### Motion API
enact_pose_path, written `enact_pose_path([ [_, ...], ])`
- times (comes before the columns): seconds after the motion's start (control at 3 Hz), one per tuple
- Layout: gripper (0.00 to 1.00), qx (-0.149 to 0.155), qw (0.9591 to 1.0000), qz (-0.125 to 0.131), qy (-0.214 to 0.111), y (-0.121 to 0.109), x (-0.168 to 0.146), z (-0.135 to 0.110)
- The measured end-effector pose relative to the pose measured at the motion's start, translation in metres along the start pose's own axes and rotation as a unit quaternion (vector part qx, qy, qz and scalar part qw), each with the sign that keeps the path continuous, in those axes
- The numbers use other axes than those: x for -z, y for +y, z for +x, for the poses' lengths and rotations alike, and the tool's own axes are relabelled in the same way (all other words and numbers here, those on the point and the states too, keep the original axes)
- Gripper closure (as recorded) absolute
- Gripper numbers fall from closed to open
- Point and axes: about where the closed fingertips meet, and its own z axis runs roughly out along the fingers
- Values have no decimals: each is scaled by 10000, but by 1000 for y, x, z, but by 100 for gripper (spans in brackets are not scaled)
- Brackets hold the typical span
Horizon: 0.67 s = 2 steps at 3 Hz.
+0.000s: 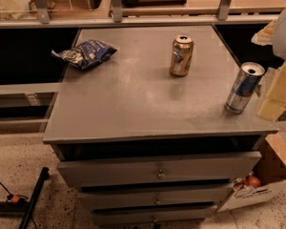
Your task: Move orange can near blue chip bag
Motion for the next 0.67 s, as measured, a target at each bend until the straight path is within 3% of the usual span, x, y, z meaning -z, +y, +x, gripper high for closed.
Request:
enact_pose_path([
  [0.33,0,0,10000,1,0,0,0,0],
  [0.67,0,-85,9996,231,-110,-35,3,-5],
])
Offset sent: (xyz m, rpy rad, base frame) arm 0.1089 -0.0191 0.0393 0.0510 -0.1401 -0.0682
